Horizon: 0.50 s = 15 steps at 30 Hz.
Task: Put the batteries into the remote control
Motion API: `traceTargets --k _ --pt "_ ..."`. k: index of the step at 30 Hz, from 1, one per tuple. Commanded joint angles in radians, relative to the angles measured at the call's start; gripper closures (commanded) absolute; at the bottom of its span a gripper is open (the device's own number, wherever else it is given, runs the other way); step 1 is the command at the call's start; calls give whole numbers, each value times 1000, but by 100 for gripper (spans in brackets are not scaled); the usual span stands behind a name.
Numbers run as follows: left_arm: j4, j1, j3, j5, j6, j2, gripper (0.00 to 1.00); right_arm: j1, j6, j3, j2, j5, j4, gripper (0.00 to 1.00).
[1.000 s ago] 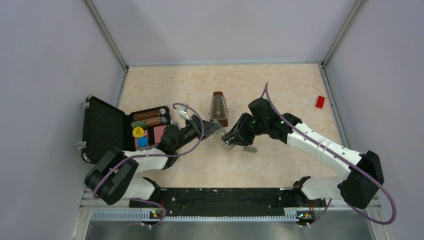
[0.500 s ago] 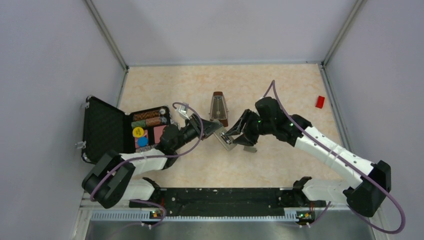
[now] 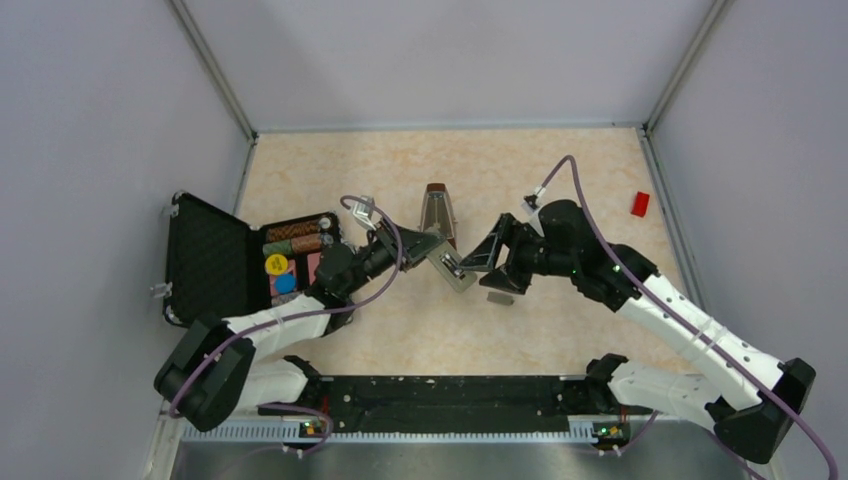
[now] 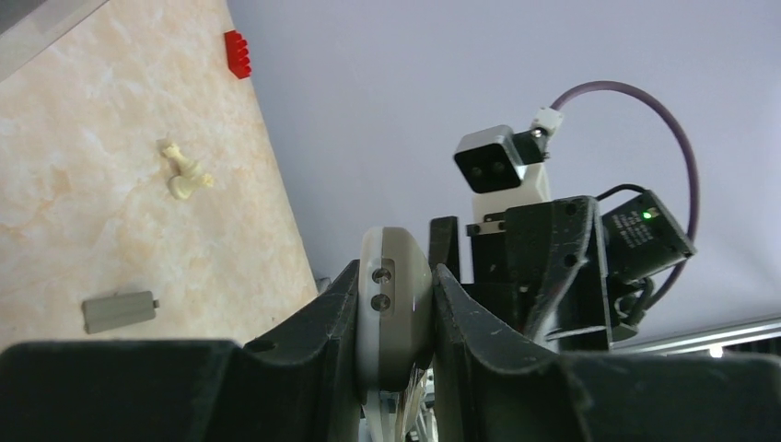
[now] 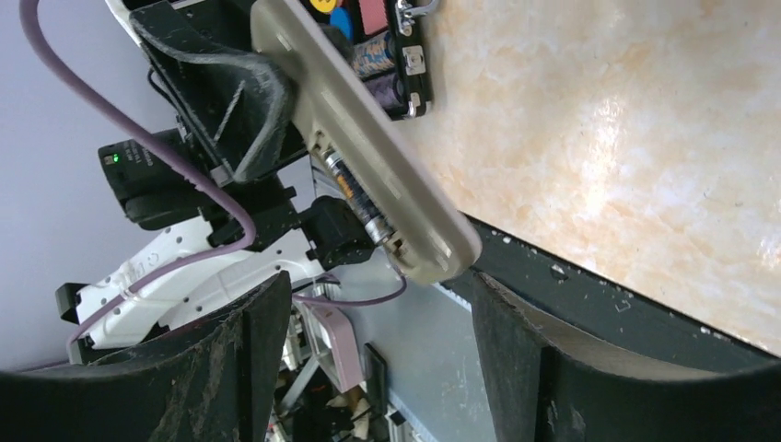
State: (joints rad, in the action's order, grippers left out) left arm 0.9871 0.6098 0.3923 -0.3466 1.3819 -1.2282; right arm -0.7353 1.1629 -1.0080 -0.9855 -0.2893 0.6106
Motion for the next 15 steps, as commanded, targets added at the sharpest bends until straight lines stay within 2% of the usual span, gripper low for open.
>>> traceTargets --k 1,10,15 --pt "22 5 65 -1 49 59 100 12 -60 32 14 -25 -152 30" --pt "17 7 97 3 117 102 100 12 -13 98 44 -29 -381 31" --pt "46 10 98 21 140 100 100 13 -16 93 39 -43 -403 40"
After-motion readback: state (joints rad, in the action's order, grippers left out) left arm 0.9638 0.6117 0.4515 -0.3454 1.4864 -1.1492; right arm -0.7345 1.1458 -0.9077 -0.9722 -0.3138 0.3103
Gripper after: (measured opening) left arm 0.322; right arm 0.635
